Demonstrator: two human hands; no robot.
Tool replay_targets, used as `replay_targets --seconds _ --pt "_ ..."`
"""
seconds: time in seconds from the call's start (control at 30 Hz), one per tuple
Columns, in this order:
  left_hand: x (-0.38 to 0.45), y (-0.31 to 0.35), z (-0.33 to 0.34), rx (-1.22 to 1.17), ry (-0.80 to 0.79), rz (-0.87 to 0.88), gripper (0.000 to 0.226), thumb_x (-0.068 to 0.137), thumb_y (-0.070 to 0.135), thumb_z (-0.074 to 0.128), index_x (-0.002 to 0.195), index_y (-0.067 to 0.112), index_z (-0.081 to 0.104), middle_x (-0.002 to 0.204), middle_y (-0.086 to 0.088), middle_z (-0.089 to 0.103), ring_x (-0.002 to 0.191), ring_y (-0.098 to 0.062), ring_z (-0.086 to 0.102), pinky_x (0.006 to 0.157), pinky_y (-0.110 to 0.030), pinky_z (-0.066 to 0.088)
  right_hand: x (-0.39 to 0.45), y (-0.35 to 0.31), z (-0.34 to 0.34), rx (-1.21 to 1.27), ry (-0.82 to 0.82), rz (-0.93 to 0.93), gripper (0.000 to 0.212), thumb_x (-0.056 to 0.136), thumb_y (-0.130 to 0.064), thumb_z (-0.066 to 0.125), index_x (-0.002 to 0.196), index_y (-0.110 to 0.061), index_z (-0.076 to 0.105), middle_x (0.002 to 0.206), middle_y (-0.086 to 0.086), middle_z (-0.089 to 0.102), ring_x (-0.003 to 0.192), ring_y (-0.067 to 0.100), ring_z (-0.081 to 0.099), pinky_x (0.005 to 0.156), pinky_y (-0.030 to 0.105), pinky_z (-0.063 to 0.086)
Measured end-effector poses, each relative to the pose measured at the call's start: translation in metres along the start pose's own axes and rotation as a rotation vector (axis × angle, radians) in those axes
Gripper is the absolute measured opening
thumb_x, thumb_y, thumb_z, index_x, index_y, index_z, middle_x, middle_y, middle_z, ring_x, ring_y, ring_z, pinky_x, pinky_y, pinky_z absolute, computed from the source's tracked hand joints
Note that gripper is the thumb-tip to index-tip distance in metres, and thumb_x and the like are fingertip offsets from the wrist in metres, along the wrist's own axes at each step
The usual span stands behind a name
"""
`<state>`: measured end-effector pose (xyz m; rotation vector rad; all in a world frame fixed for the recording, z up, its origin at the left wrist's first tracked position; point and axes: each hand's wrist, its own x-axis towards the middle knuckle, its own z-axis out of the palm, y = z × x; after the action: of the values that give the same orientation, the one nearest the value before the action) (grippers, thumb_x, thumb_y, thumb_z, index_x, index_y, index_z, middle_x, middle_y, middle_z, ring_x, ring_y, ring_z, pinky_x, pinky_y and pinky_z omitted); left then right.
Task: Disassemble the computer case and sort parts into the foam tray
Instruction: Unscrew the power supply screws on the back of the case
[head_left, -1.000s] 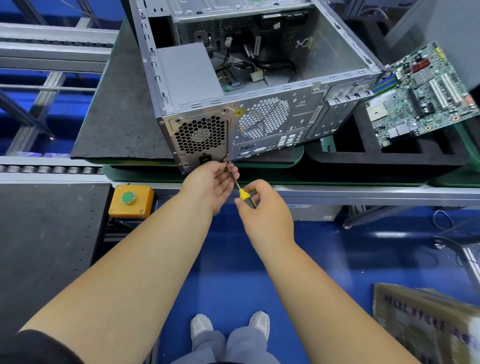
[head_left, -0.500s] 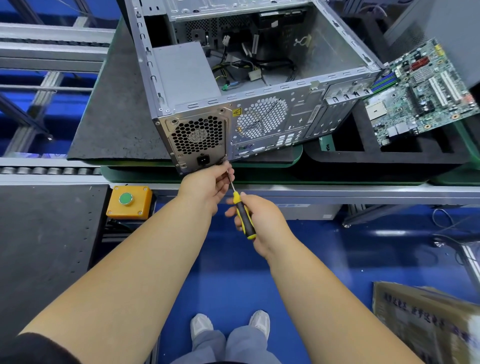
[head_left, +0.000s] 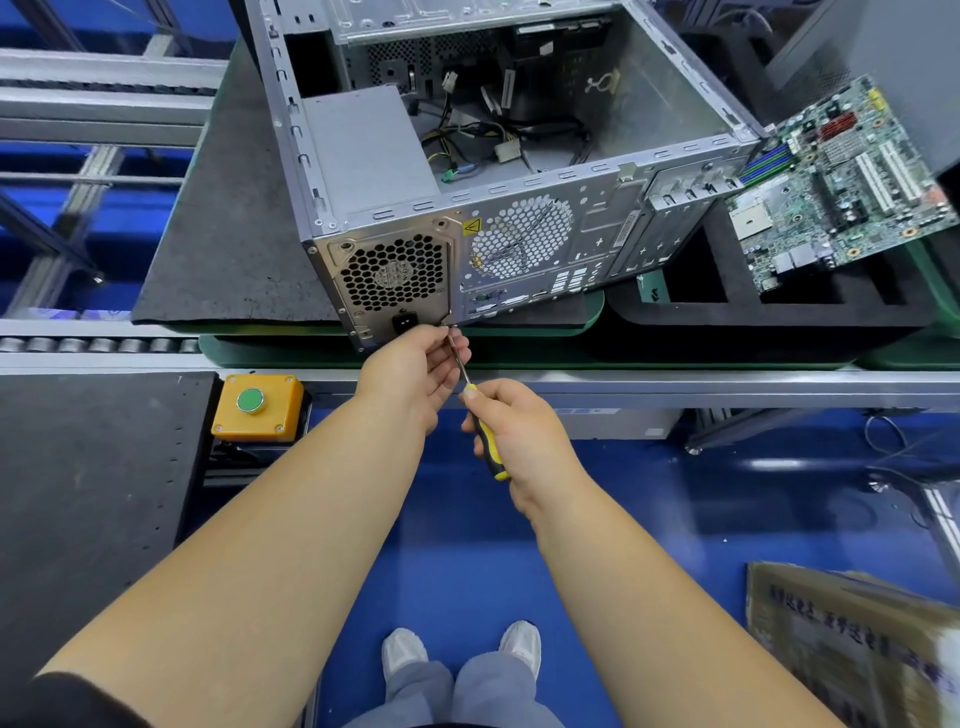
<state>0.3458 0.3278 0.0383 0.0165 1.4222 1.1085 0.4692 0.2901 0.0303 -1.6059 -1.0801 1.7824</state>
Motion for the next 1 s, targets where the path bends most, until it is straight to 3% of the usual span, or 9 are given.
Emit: replay_targets --seconds 0.1,0.2,0.33,0.57,0.67,0.83,1.0 --pt "-0.001 0.001 0.002 -0.001 0.002 -0.022 0.023 0.097 0.021 0.051 0.083 0.017 0.069 0.063 0.009 0.071 0.057 0.000 0.068 0.059 -0.017 0.046 -0.001 0.001 0.000 -0.075 0.045 -0.045 0.011 0.094 -0.032 0.063 0.089 -0.022 0.063 0.072 -0.005 0.064 0.059 0.012 0.052 0.046 0.021 0.037" --pt "-0.002 0.001 0.002 -0.015 -0.002 -0.035 0.023 0.097 0.021 0.051 0.084 0.017 0.069 0.064 0.009 0.072 0.059 -0.001 0.068 0.062 -0.018 0.046 -0.001 0.002 0.000 -0.179 0.094 -0.119 0.012 0.092 -0.033 0.065 0.086 -0.023 0.061 0.072 -0.005 0.059 0.062 0.010 0.051 0.055 0.028 0.043" --pt "-0.002 0.000 0.000 -0.048 -0.021 -0.043 0.022 0.097 0.020 0.052 0.085 0.016 0.070 0.067 0.008 0.073 0.063 -0.002 0.069 0.063 -0.019 0.046 -0.003 0.002 0.000 -0.376 0.169 -0.224 0.016 0.090 -0.034 0.066 0.081 -0.027 0.054 0.064 -0.011 0.049 0.055 0.009 0.042 0.051 0.028 0.037" --pt "0.000 0.000 -0.002 -0.070 -0.038 -0.052 0.023 0.095 0.020 0.051 0.085 0.014 0.071 0.071 0.005 0.075 0.061 -0.003 0.070 0.064 -0.020 0.047 -0.005 0.002 0.007 -0.764 0.288 -0.404 0.023 0.092 -0.034 0.063 0.084 -0.025 0.042 0.076 -0.008 0.049 0.061 0.010 0.046 0.048 0.030 0.034" --pt "-0.001 0.000 -0.002 -0.075 -0.039 -0.053 0.024 0.095 0.019 0.051 0.085 0.014 0.071 0.072 0.004 0.075 0.060 -0.004 0.071 0.064 -0.021 0.047 -0.005 0.003 0.007 -0.764 0.294 -0.406 0.024 0.092 -0.034 0.063 0.085 -0.026 0.042 0.077 -0.008 0.049 0.062 0.010 0.047 0.049 0.031 0.038" --pt "-0.004 -0.001 -0.003 -0.051 -0.038 -0.048 0.022 0.096 0.020 0.051 0.086 0.014 0.071 0.072 0.005 0.075 0.061 -0.004 0.071 0.063 -0.020 0.047 -0.005 0.005 0.003 -0.671 0.241 -0.334 0.021 0.092 -0.039 0.061 0.084 -0.030 0.044 0.075 -0.009 0.051 0.060 0.008 0.047 0.049 0.028 0.031" --pt "-0.006 -0.006 -0.005 -0.014 -0.036 -0.032 0.018 0.094 0.021 0.055 0.087 0.017 0.071 0.073 0.007 0.075 0.066 -0.003 0.071 0.066 -0.019 0.049 -0.008 0.007 -0.007 -0.631 0.186 -0.264 0.012 0.094 -0.038 0.055 0.087 -0.029 0.050 0.071 -0.010 0.054 0.062 0.009 0.048 0.054 0.031 0.038"
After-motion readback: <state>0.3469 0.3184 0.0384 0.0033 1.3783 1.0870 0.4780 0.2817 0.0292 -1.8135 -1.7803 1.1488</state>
